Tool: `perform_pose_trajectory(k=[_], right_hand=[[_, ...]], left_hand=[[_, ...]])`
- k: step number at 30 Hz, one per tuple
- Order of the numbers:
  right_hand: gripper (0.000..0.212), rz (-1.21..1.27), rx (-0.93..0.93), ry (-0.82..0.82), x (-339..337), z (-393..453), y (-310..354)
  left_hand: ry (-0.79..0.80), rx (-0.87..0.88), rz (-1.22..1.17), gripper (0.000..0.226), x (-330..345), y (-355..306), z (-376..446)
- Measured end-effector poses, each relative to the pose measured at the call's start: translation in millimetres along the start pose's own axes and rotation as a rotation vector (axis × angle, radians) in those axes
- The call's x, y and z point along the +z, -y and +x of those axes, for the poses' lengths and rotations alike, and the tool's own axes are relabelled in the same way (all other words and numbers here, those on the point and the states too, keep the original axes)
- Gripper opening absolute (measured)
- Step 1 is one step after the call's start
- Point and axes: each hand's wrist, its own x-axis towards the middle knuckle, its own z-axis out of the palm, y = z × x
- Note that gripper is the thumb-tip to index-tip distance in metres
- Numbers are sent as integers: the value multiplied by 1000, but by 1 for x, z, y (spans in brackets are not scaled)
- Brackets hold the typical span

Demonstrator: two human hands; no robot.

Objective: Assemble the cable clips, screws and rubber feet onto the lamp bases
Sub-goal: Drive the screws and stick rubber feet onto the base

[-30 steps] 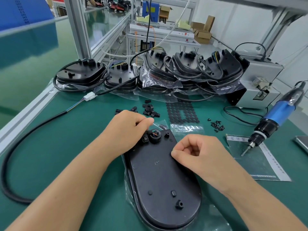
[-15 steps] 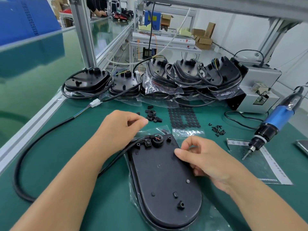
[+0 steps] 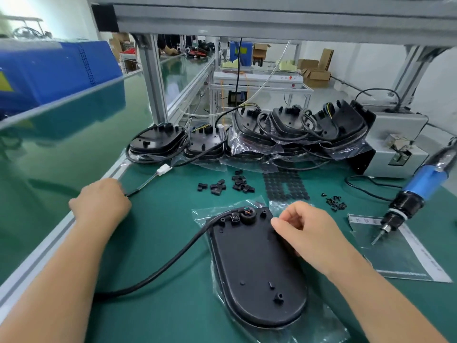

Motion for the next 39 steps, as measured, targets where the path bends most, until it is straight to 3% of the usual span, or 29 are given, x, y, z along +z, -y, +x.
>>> perform_pose_trajectory(k=[3, 7, 10, 14, 16, 18, 20, 22, 24, 28, 31, 34, 37, 39], right_hand=[[14, 5, 12, 15, -6, -5, -6], [10, 91, -86, -32, -10, -6, -1], [21, 168, -214, -116, -6, -5, 13], [49, -18, -412, -341, -7, -6, 32], [55, -197, -396, -233, -23, -6, 32], [58, -336, -344, 124, -46, -8, 27], [53, -140, -257, 415, -61, -9, 26], [34, 21, -223, 379, -60, -6, 22], [13, -62, -204, 234, -47, 0, 17], [22, -89, -144, 253, -26, 0, 2], [28, -28, -145, 244, -21, -3, -6], [29, 7, -106, 221, -16, -8, -10], [34, 15, -25, 234, -15, -9, -11], [44, 15, 18, 254, -13, -7, -10]], left_hand=[[-24, 128, -182, 13, -19, -3, -16], [-26, 466, -562, 18, -53, -30, -58], [10, 705, -522, 15, -57, -61, -82], [-29, 904, -308, 12, -39, -92, -94], [-42, 980, -259, 14, -31, -97, -95], [-61, 1074, -252, 14, -26, -97, -99], [-43, 1167, -299, 16, -21, -98, -106], [-26, 1250, -306, 22, -15, -102, -113], [16, 1290, -337, 24, -10, -106, -120], [47, 1339, -380, 21, -2, -107, -130], [8, 1172, -553, 20, 6, -96, -138], [-115, 745, -664, 29, 8, -75, -143], [57, 321, -642, 59, 7, -57, -142], [107, 210, -707, 66, 5, -53, -145]])
